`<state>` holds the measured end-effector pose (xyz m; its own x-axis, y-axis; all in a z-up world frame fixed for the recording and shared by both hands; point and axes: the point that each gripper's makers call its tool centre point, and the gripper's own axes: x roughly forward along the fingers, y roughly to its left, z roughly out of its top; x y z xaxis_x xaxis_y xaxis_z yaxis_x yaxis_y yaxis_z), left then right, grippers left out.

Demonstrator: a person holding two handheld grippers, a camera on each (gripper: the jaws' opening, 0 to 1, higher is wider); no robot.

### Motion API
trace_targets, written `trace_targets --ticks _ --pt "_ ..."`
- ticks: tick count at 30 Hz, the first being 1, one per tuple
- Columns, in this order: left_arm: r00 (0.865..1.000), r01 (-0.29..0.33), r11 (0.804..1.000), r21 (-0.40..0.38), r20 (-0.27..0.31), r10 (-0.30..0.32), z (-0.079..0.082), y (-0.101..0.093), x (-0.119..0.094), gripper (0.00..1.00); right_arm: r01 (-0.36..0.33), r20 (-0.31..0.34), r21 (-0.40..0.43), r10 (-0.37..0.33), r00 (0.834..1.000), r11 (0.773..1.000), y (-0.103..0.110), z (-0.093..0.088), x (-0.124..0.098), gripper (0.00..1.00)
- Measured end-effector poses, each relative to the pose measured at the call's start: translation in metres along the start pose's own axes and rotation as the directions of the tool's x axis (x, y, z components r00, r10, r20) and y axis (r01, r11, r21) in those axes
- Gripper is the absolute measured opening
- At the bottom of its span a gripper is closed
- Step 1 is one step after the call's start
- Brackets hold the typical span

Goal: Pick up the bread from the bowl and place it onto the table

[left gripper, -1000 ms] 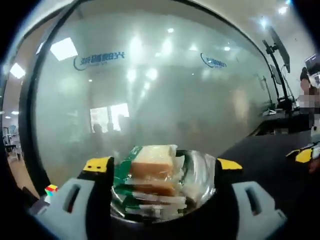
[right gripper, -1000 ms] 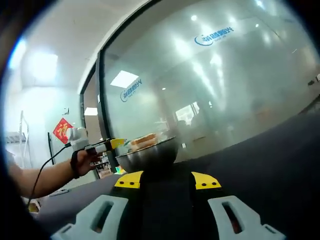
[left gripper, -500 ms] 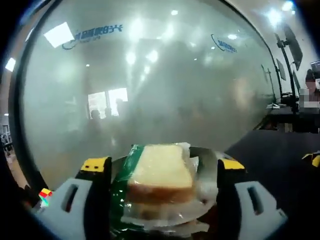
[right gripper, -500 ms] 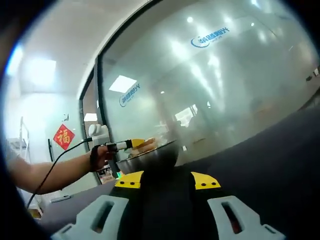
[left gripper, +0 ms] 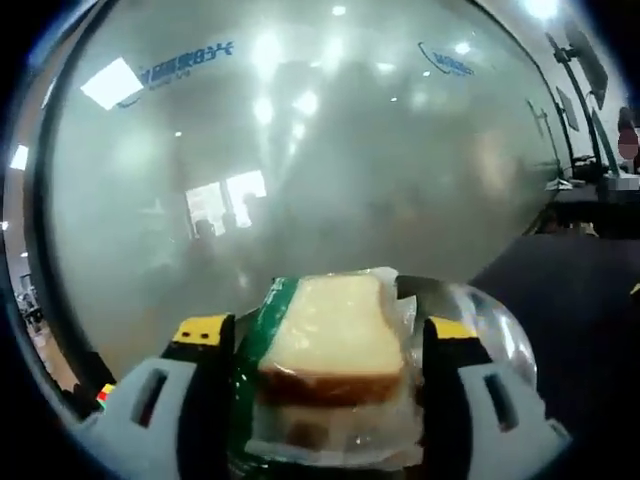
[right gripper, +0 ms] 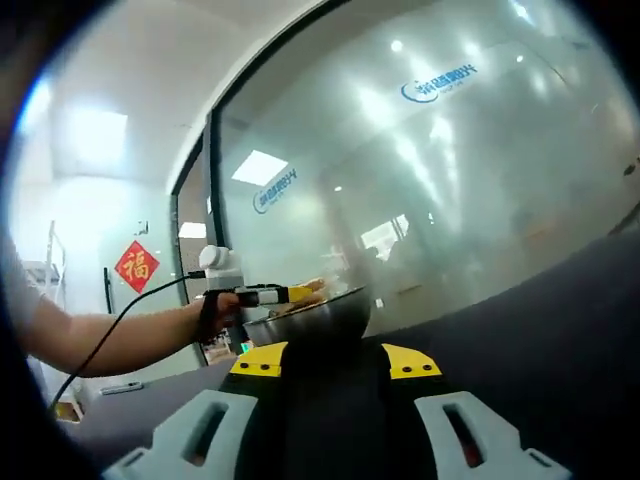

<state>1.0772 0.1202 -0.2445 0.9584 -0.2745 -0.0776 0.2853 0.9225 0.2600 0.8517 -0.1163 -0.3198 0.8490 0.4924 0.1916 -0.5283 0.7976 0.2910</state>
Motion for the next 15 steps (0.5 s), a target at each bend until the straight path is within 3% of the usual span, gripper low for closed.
trace_targets --ticks 15 --pt "0.999 -0.037 0.997 0.069 0.003 0.037 -0.0013 0.0014 -0.0024 0.6 -0.005 0.006 0.013 0.005 1.0 1.0 0.0004 0.0018 -0.0005 0.3"
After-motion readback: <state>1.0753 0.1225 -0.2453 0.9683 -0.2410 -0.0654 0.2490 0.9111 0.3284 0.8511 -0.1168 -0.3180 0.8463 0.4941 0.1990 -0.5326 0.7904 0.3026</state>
